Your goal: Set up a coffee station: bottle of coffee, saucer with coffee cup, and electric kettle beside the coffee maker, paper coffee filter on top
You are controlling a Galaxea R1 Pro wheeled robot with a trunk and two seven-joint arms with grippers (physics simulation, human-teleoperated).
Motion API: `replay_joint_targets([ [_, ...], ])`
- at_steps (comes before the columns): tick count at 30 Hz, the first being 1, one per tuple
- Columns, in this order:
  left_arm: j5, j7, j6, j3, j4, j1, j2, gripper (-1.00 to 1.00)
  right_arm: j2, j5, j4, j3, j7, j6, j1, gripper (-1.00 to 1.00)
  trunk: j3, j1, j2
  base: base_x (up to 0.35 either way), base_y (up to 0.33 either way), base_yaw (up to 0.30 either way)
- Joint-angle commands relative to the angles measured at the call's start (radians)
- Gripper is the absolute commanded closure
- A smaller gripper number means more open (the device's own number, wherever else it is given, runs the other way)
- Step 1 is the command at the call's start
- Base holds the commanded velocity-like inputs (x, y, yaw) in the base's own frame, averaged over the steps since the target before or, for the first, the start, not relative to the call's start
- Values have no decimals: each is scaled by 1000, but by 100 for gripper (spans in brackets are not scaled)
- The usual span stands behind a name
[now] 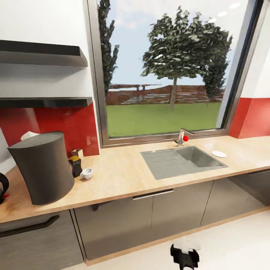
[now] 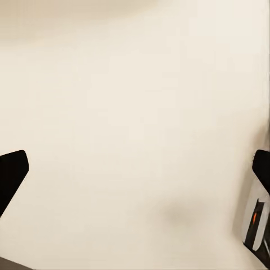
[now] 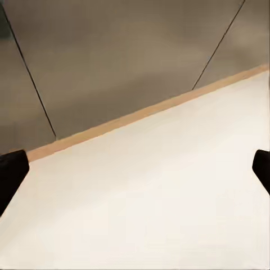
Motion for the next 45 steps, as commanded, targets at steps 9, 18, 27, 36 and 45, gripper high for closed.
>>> replay_joint_targets([
  [9, -12, 1, -3, 8, 1, 0, -27, -100, 6, -11, 28, 10, 190, 517, 9, -100, 0, 0, -1, 0, 0, -4],
  [18, -12, 1, -3, 7, 0, 0, -33, -100, -2, 2, 30, 12, 353, 556, 10, -100, 0, 0, -1, 0, 0, 0],
  [27, -10, 2, -3, 10, -14, 0, -34, -100, -15, -2, 30, 11, 355, 544, 10, -100, 0, 0, -1, 0, 0, 0],
  [36, -12, 3, 0, 8, -30, -6, -35, -100, -17, 2, 32, 13, 353, 546, 10, -100, 0, 0, -1, 191, -147, 0],
  [45, -11, 7, 1, 8, -30, -6, -35, -100, -22, 1, 32, 13, 355, 544, 10, -100, 0, 0, -1, 185, -226, -4],
])
